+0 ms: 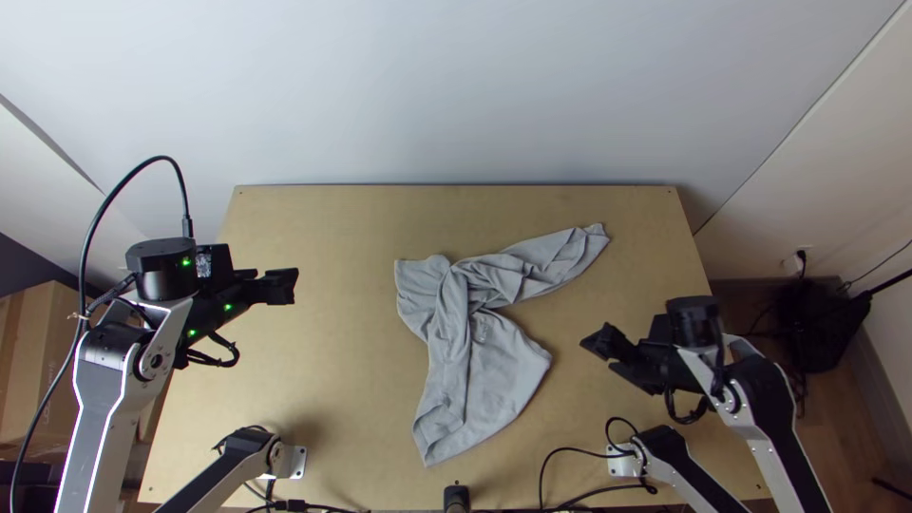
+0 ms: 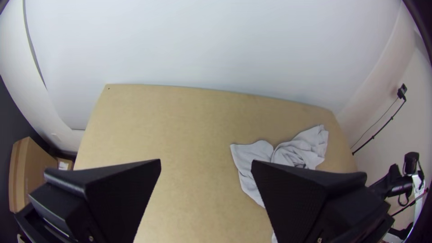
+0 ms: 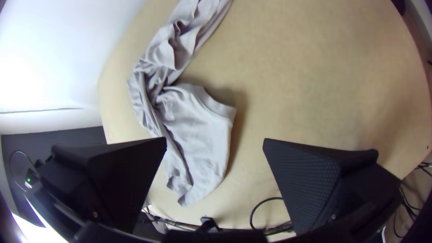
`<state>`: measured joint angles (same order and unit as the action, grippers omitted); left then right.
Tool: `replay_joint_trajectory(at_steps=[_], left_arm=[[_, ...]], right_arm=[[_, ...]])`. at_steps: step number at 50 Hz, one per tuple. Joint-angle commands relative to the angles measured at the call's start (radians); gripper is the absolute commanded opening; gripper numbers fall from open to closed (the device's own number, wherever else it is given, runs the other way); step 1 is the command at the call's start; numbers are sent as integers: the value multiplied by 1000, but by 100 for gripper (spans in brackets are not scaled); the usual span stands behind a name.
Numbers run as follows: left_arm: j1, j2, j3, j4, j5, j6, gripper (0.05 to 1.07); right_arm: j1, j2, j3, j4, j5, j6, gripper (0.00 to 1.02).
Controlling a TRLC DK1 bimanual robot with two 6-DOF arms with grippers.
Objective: Fold the t-shirt
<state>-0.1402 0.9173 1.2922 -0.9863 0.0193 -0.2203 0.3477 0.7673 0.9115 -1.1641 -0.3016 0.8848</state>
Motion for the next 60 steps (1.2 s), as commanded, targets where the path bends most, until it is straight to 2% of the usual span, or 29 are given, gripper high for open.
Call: replay_joint_trajectory(at_steps=[1,4,9,19,27,38,45,60], left_arm=[[5,-18,15,-8,13,-82,102],[4,-20,15,-5,13,-86,102],[7,-20,-1,8,13,-96,102],[10,-37,-28,43,13,-126,102],[10,-60,-42,61,11,-137,102],[17,-66,-87,63,11,-123,102],[17,-71,-114,77,11,-105,102],[21,-71,-136,94,11,-70,102]], right_arm=[[66,44,-71,-3,-34,48,98],[112,81,-74,1,-44,82,99],[168,207,-43,-43,-77,97,99],[310,333,-31,-39,-114,102,98],[363,411,-14,-23,-145,103,95],[445,497,-25,57,-151,95,95],[488,567,-22,90,-156,80,89],[516,741,17,149,-192,31,84]])
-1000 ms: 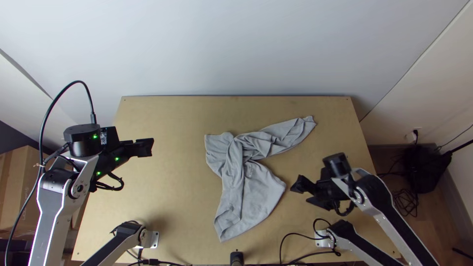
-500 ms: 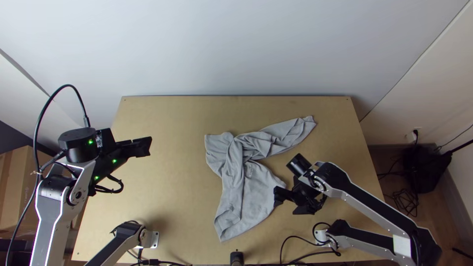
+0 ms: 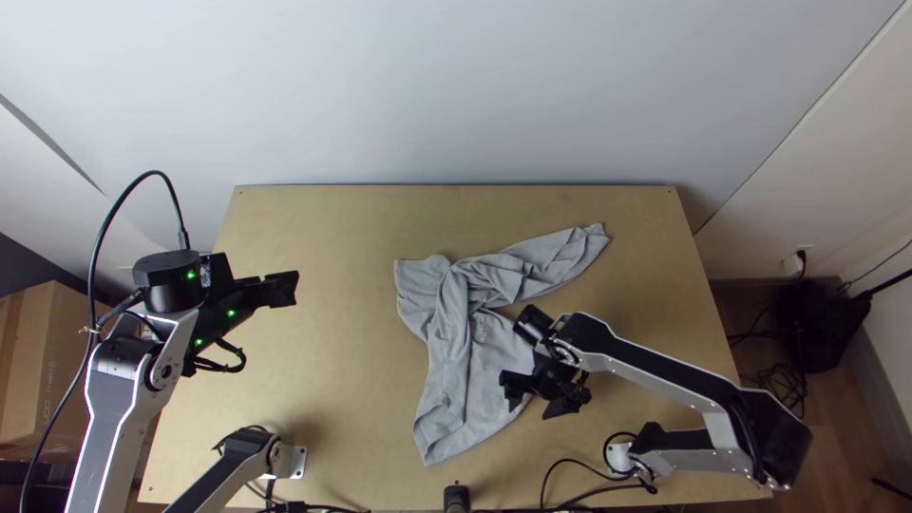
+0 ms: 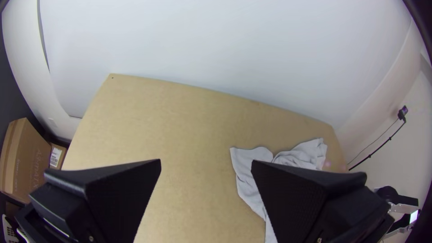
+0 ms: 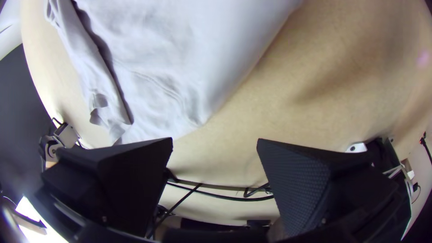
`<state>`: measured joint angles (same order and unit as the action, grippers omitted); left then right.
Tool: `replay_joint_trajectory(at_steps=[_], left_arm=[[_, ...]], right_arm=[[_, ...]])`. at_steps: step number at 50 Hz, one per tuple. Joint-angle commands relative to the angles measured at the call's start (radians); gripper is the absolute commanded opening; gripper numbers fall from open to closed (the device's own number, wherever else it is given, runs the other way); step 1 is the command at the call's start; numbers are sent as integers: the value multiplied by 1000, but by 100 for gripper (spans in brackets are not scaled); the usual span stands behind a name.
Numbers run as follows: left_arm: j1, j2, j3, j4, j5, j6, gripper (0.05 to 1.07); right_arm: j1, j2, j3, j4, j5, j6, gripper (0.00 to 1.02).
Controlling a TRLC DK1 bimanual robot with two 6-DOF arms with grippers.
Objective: Fold the t-shirt
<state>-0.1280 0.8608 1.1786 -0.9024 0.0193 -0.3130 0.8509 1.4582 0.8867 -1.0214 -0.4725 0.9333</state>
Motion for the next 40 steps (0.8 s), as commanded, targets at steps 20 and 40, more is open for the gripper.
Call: replay_joint_trajectory(at_steps=[20,40], left_arm=[[4,-13,-66,33,67,52,102],[-2,17,-46,-1,68,137,102]], right_arm=[[37,205,70,46,-61,-100,80],[17,133,44,93,-44,-189,3]])
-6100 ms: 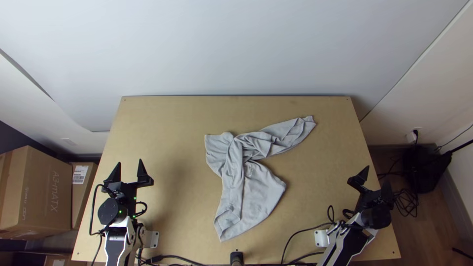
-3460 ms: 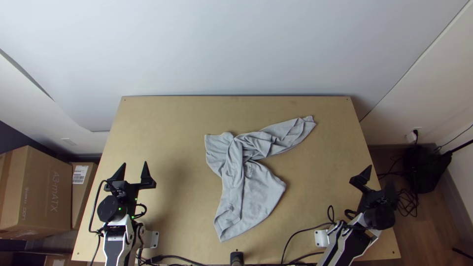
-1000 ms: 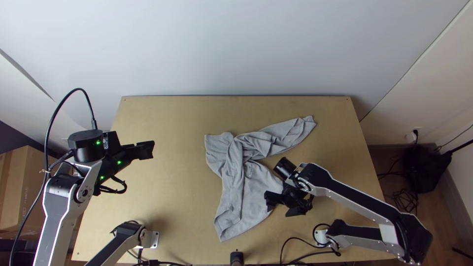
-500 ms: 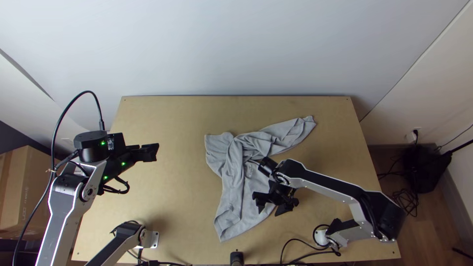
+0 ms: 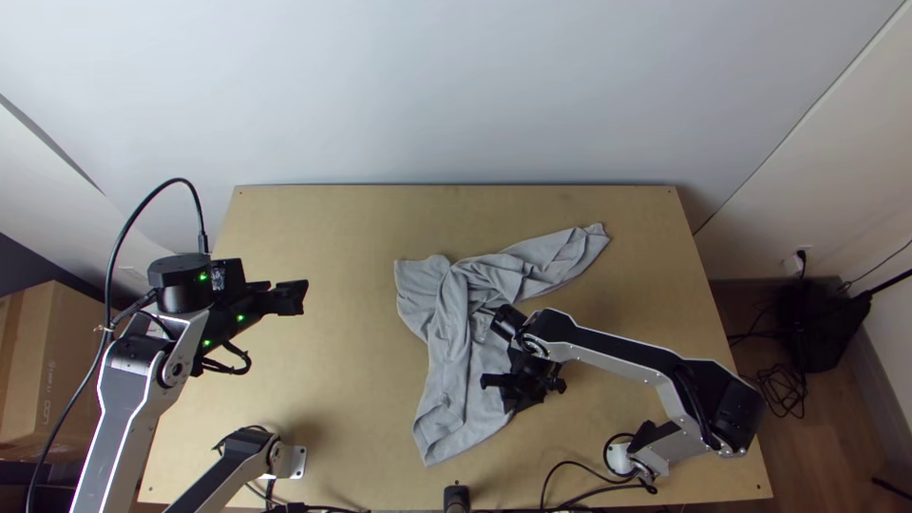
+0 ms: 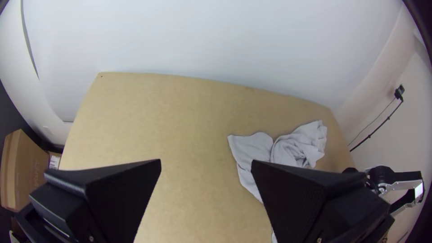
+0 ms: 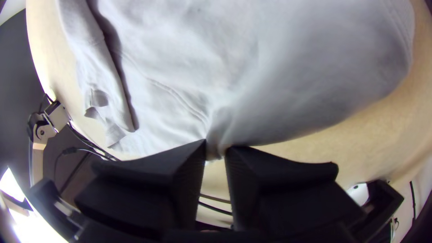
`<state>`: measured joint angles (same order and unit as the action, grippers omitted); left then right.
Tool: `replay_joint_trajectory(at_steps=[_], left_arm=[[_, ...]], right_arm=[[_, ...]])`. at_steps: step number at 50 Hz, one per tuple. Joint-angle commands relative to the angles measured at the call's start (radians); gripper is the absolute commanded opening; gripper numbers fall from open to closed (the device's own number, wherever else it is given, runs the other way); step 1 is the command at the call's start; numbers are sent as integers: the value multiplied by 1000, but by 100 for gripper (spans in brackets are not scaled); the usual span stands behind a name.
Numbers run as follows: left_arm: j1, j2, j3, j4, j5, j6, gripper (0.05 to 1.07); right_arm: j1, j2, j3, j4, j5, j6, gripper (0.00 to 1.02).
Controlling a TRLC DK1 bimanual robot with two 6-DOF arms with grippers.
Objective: Fold the t-shirt
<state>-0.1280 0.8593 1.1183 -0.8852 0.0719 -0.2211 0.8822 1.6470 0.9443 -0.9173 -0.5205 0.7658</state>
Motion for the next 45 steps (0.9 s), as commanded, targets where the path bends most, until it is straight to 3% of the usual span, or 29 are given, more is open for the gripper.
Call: replay_joint_trajectory(at_steps=[1,15,32,45], left_arm=[[-5,27,25,-28,16,55,102],[-145,195,160,-90,57,78,102],[-391,437,271,94,85,34,102],[-507,667,376,172,75,135,101]], right_arm=[[-23,-75,-15,-14,4,-23,3],[-204,-328,-47,-72,4,-66,3],[-433,-466,-30,-259,11,-146,3],[-448,-535,-35,-270,16,-135,3]])
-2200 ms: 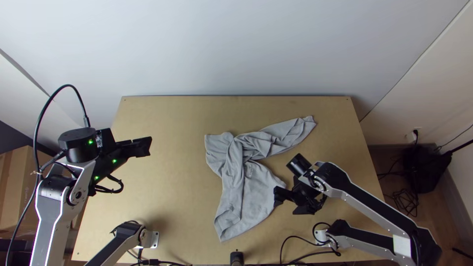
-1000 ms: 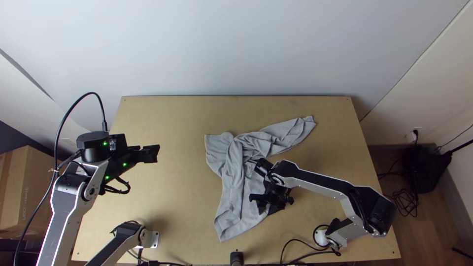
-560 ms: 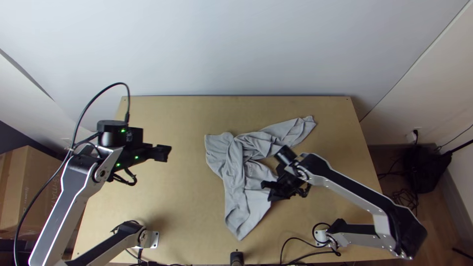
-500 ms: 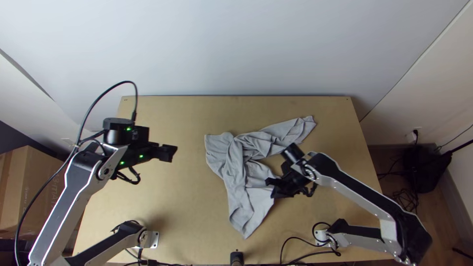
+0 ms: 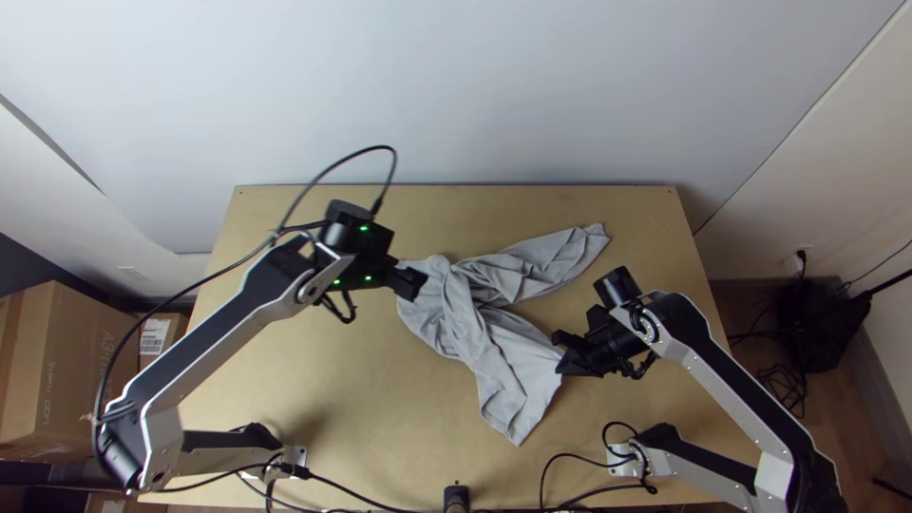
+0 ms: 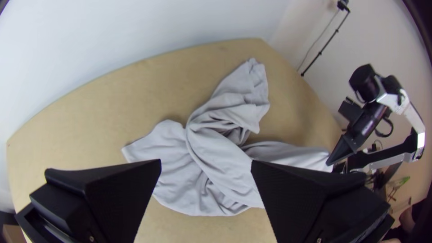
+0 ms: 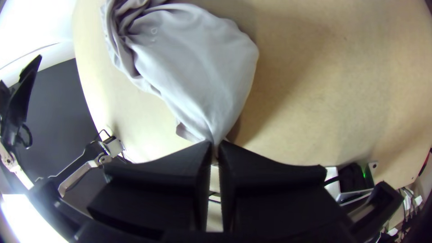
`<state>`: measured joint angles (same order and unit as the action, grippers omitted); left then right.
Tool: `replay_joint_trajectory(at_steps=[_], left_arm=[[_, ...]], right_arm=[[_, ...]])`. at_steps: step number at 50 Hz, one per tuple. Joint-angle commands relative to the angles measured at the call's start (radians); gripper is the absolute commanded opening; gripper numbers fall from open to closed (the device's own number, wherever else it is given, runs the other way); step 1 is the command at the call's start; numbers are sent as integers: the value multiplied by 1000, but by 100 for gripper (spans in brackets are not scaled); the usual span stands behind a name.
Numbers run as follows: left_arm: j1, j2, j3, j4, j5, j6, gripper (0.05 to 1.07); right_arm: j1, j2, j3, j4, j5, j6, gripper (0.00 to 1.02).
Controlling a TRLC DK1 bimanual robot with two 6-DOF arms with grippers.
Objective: Fold the t-shirt
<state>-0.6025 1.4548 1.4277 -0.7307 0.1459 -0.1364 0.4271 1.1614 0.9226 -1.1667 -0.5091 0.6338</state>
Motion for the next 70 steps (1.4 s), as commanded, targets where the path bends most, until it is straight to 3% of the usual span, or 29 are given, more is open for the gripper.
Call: replay_joint_trajectory(at_steps=[1,6,29,49,70], left_arm=[[-39,90,77,20,1,60,100],[-65,162,109,76,-5,109,96],[-197,526,402,62,-71,241,96],[-218,828,766,-19,-121,169,96],[-250,909,824,-32,-111,184,96]], right_arm=[[16,-57,-16,-21,4,-2,3],[62,-97,-48,-21,3,6,3],[228,-86,-84,-34,7,-59,3],[226,-98,-125,-30,7,-100,3],[199,-77,-130,-11,7,-125,3]])
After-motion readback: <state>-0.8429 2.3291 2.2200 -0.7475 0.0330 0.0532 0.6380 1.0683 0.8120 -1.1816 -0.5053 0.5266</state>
